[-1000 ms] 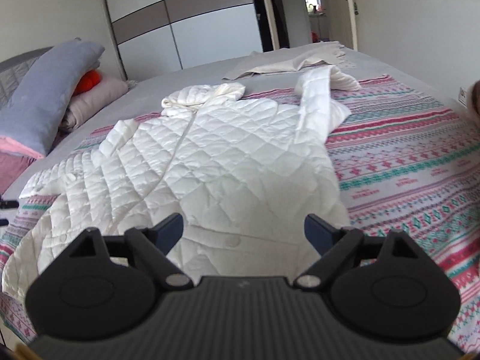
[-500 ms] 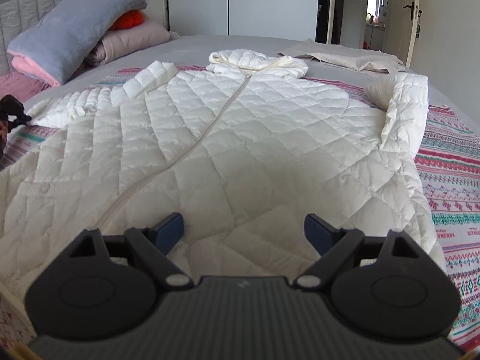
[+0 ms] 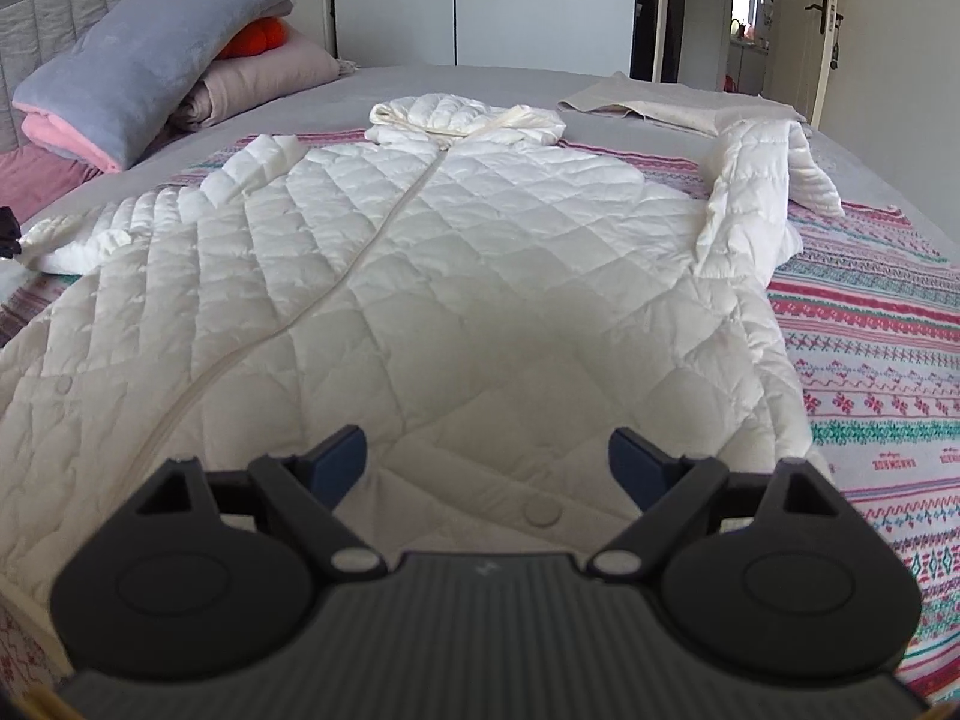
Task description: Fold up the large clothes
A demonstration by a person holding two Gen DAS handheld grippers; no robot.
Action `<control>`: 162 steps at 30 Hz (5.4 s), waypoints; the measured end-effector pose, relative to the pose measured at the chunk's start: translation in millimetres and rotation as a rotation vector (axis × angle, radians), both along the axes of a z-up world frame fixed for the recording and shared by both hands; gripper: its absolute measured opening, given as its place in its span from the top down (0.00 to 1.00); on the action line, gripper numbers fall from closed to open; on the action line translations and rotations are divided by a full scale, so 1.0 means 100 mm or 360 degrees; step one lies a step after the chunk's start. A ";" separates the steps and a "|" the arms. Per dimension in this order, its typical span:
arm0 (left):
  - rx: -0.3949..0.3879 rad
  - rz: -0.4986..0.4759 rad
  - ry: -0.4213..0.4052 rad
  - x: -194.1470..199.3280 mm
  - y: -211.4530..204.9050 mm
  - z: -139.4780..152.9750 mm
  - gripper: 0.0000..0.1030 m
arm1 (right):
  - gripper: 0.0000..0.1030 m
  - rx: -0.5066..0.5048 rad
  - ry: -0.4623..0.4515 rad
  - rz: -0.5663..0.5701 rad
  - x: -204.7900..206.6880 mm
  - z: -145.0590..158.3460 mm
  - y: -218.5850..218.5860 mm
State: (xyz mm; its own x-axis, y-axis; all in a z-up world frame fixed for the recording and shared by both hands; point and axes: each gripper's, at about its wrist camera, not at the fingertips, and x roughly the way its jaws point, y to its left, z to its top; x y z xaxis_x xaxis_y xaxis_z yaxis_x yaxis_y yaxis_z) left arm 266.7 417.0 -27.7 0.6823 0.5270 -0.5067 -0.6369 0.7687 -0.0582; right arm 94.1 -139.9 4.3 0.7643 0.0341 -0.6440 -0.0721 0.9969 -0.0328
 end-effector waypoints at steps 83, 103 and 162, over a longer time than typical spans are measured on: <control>-0.0423 -0.1445 0.0254 -0.82 -3.87 0.14 0.00 | 0.95 -0.0294 -0.0238 -0.0936 0.23 0.69 -1.65; -0.0383 -0.1461 0.0334 -0.80 -3.86 0.10 0.00 | 0.03 0.0673 -0.0039 -0.1066 -0.35 0.33 -2.40; -0.0035 -0.1455 0.0090 -0.27 -3.32 1.81 0.00 | 0.01 0.0070 -0.0191 -0.0537 0.84 2.04 -0.85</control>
